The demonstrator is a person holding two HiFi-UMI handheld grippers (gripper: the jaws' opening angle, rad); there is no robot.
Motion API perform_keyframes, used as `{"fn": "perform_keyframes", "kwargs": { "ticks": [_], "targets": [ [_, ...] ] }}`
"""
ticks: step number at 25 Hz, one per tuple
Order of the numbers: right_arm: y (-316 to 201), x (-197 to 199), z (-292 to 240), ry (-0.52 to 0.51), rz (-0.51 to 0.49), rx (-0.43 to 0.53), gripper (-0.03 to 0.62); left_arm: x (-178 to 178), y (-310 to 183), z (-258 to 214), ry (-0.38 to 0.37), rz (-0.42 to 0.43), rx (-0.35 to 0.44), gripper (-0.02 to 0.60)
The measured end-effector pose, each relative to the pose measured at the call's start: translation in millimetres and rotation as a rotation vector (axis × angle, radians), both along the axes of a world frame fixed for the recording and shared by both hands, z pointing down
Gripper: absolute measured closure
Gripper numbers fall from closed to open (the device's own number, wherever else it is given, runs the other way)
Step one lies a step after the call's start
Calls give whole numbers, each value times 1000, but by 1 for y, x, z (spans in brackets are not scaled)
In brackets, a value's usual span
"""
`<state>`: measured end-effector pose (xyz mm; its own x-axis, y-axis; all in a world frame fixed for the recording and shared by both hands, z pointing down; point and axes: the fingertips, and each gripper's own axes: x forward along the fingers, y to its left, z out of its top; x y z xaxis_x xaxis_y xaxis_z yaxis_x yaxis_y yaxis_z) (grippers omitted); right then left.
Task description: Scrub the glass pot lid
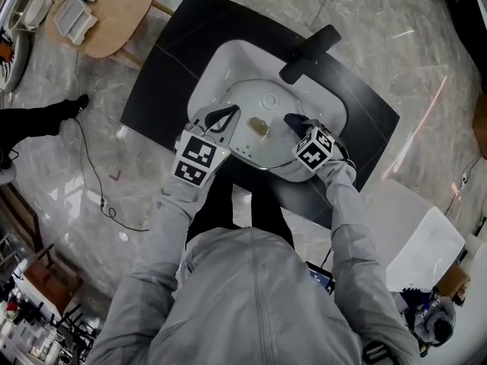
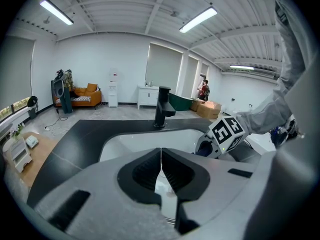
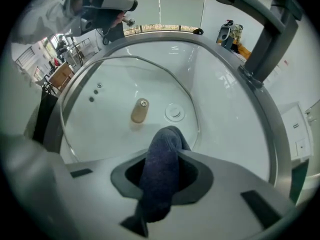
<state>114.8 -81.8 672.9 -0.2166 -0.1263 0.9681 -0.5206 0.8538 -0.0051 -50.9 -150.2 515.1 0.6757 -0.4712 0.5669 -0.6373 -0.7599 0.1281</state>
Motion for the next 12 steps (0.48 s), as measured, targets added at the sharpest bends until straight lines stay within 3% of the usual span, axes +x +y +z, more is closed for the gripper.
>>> {"fn": "perform_keyframes", "kwargs": {
  "ticks": [12],
  "targets": [
    [36,-12,-24,-63,12,-87,508,15,6,-10,14,45,9,554]
  ]
}}
